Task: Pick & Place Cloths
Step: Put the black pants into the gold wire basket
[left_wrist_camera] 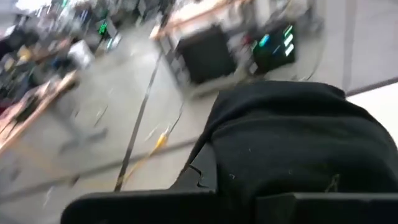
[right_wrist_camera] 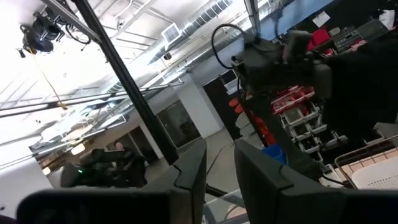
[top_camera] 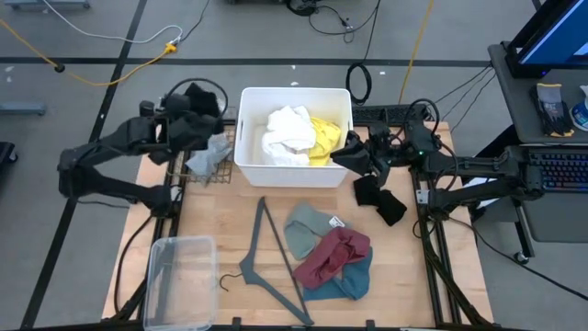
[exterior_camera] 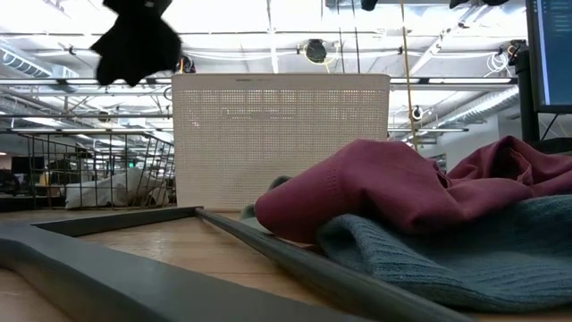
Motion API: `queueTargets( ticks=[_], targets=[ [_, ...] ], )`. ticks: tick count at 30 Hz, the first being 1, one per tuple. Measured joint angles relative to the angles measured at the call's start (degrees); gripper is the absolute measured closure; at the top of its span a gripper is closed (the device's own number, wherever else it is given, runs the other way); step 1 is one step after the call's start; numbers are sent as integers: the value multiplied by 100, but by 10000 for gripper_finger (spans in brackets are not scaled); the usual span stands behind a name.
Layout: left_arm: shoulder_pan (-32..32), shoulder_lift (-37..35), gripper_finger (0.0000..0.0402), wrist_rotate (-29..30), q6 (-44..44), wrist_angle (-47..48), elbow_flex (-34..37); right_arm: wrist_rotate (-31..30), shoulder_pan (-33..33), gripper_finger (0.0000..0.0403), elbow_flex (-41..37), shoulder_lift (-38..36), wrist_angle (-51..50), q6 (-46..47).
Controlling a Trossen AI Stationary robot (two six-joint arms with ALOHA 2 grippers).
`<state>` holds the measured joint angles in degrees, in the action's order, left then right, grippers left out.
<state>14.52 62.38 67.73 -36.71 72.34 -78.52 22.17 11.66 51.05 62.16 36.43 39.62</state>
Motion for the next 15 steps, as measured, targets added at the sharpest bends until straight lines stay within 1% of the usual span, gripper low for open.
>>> queueTargets(
  ticks=[3, 7, 9, 12, 15],
  targets=[
    [437, 32, 401, -306, -453, 454, 88, -11, 0, 328, 0, -1, 6, 5],
    [911, 36, 401, -696, -608, 486, 432, -127, 0, 328, 0, 1, 4, 6],
    [1093, 36, 401, -917, -609, 318, 694, -259, -2, 328, 0, 0, 1, -20],
    [1293, 41, 401, -1189, -605, -31, 1134, -286, 0, 328, -2, 1, 4, -22],
    [1483, 41, 401, -1316, -577, -443, 1521, -278, 0, 328, -2, 1, 4, -24]
  ],
)
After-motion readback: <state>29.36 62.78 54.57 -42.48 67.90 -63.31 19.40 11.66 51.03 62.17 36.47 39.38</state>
